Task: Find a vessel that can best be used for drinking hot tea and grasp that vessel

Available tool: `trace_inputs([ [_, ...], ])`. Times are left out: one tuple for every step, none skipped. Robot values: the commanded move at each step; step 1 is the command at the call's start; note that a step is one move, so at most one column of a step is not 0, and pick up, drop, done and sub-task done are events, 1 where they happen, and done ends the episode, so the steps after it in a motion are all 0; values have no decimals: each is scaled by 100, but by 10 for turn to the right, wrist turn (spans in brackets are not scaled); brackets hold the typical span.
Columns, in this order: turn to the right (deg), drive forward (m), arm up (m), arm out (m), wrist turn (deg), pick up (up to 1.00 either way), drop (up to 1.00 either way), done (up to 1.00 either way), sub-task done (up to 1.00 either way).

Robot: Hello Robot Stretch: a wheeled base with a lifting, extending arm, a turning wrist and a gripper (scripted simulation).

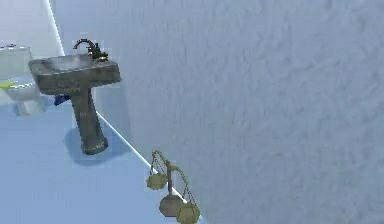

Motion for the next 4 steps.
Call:
trace_inputs([
  [360,0,0,0,0,0,0,0,0],
  [30,0,0,0,0,0,0,0,0],
  [0,5,0,0,0,0,0,0,0],
  [-180,0,0,0,0,0,0,0,0],
])
